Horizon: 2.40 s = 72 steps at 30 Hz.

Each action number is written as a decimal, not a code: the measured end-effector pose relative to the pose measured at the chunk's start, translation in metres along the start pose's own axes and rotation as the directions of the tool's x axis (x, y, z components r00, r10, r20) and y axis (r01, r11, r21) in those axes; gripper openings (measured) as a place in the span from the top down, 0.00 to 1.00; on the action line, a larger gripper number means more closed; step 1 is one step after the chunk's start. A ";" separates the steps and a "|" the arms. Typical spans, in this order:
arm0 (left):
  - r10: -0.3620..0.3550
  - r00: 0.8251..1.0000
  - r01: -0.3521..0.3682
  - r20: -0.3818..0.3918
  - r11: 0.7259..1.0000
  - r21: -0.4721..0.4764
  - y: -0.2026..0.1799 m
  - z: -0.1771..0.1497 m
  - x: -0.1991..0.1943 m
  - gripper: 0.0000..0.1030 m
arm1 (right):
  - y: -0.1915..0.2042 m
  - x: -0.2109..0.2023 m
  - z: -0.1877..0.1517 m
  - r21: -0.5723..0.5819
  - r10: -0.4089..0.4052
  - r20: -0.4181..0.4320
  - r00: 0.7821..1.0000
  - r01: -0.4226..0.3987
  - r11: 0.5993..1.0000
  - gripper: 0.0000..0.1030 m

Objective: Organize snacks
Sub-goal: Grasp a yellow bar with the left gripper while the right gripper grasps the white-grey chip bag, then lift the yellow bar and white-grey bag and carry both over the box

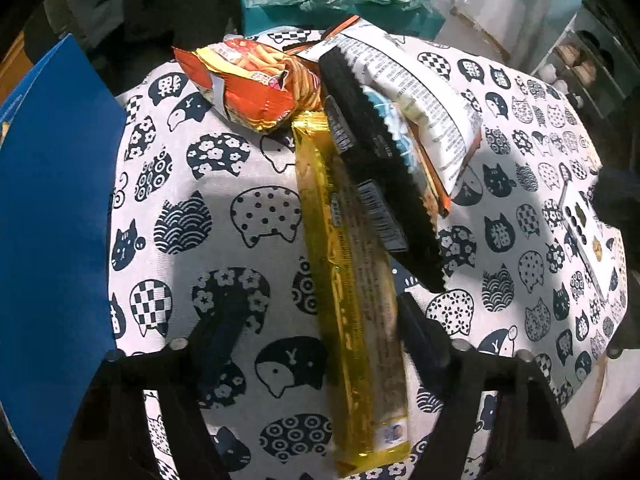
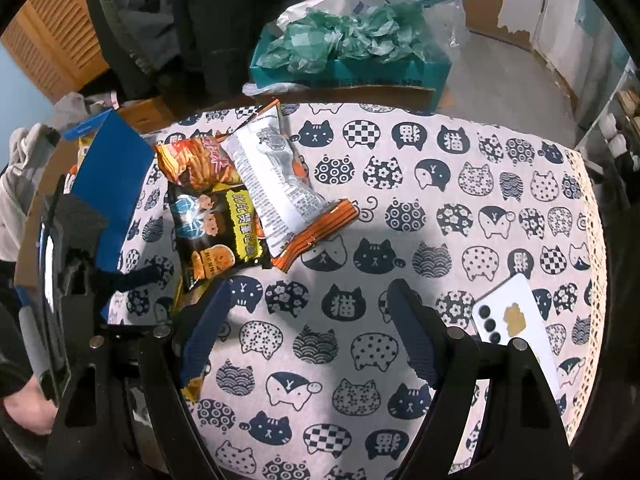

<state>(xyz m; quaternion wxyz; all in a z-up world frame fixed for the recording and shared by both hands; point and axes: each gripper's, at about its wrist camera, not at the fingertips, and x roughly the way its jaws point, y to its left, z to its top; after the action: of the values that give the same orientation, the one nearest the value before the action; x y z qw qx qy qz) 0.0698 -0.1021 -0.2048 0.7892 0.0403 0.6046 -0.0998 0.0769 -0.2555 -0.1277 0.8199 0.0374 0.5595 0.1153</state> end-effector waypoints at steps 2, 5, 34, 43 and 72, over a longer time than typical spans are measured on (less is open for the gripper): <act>0.001 1.000 -0.001 -0.002 1.000 0.012 0.002 -0.003 -0.002 0.44 | 0.002 0.005 0.006 -0.015 0.004 -0.007 1.000 -0.004 1.000 0.23; 0.019 1.000 -0.019 -0.006 1.000 0.022 0.010 -0.007 -0.006 0.53 | 0.006 0.014 0.016 -0.041 0.007 -0.013 1.000 -0.007 0.999 0.23; 0.087 0.992 -0.100 0.095 0.984 0.144 0.005 0.033 0.011 0.66 | 0.007 0.119 0.082 -0.052 0.038 -0.118 0.992 -0.045 0.998 0.41; 0.122 0.986 -0.142 0.115 0.973 0.182 0.001 0.010 -0.003 0.72 | -0.007 0.100 0.068 -0.029 0.002 -0.081 0.997 -0.004 1.000 0.66; 0.113 0.952 -0.145 0.285 0.985 0.094 0.021 -0.028 -0.121 0.72 | 0.058 -0.011 0.007 -0.051 0.044 0.036 0.998 -0.042 0.998 0.67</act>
<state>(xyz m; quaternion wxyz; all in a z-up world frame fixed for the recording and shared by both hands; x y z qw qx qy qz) 0.0176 -0.0630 -0.0969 0.8677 0.1099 0.4769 -0.0869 0.0707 -0.2019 -0.1039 0.8281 0.0310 0.5404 0.1461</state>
